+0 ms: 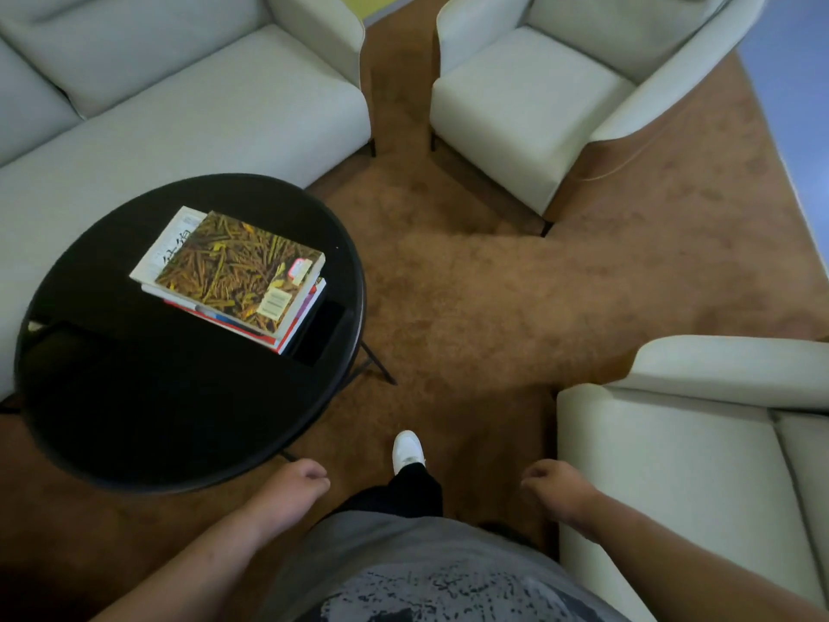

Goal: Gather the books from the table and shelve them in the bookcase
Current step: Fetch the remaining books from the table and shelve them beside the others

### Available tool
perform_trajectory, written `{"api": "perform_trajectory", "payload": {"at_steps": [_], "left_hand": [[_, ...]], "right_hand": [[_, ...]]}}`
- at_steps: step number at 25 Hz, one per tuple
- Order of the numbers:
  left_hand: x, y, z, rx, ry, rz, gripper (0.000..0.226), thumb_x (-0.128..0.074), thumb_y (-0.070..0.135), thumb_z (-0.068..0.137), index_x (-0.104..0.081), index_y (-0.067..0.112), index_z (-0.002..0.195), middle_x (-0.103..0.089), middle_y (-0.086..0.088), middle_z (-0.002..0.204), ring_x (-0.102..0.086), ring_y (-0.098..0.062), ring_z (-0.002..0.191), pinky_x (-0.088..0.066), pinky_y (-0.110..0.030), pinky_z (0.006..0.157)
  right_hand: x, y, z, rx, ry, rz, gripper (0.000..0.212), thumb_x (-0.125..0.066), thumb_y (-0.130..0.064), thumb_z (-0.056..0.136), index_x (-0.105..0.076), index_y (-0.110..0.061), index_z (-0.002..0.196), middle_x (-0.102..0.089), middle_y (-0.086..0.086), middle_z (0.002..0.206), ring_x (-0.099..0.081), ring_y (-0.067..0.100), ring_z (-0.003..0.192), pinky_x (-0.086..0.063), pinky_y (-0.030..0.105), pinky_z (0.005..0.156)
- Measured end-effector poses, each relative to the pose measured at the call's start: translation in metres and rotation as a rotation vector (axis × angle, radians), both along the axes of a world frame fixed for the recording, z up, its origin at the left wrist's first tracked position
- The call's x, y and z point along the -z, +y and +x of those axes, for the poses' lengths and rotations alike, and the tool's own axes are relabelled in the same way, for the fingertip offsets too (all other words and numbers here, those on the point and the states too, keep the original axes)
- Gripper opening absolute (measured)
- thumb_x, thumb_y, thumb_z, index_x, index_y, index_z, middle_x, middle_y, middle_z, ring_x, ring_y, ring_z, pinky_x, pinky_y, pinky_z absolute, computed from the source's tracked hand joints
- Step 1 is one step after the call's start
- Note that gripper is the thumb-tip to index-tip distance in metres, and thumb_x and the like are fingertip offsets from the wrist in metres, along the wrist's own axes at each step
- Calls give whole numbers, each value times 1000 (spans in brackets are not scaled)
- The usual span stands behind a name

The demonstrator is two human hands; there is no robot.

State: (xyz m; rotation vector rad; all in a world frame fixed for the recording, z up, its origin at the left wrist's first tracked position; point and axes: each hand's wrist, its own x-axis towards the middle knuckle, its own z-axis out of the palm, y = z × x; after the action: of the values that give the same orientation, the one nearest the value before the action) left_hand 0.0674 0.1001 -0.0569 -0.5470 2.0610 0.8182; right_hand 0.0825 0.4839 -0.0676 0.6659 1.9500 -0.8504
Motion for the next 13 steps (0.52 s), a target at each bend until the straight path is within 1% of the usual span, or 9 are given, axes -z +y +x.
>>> {"api": "perform_trajectory", "payload": {"at_steps": [4,5,7,9,11,13], "left_hand": [[-5,0,-55,-16,37,-12,17,-60,21,96,-68,19,111,-66,2,106,-61,-13,101,-45,-27,84],[-7,0,-64,-20,36,-7,16,-60,22,96,-67,21,110,-66,2,106,-61,-11,100,-45,-26,83],[-8,1,-78,-22,23,15,8,-58,23,98,-64,27,103,-67,3,105,-62,-9,96,-47,-24,80],[-9,2,-92,-42,13,28,6,-58,24,99,-63,28,100,-67,4,104,-63,-8,96,-48,-22,79],[-10,4,-105,-115,0,35,10,-58,23,100,-61,26,108,-64,5,109,-61,-9,100,-47,-22,80],[-13,4,-116,-235,0,63,12,-58,20,100,-63,23,111,-64,2,111,-62,-11,100,-47,-22,79]], "right_hand": [[-2,-13,-74,2,40,-32,9,-59,-18,98,-67,-20,97,-68,4,95,-64,16,82,-49,26,67],[-2,-16,-89,-22,45,-39,9,-60,-18,97,-69,-18,99,-68,4,95,-64,16,82,-49,26,67],[-2,-21,-115,-83,49,-30,10,-61,-19,96,-69,-19,99,-68,4,96,-64,16,84,-49,25,70],[-1,-21,-144,-118,38,-25,9,-61,-17,95,-70,-19,95,-69,3,91,-64,15,80,-49,26,68],[0,-18,-177,-179,26,-29,12,-61,-13,93,-72,-13,88,-67,3,81,-61,16,71,-48,28,65],[-3,-17,-214,-270,10,-35,13,-61,-13,92,-71,-10,84,-64,3,76,-57,16,68,-47,31,66]]}}
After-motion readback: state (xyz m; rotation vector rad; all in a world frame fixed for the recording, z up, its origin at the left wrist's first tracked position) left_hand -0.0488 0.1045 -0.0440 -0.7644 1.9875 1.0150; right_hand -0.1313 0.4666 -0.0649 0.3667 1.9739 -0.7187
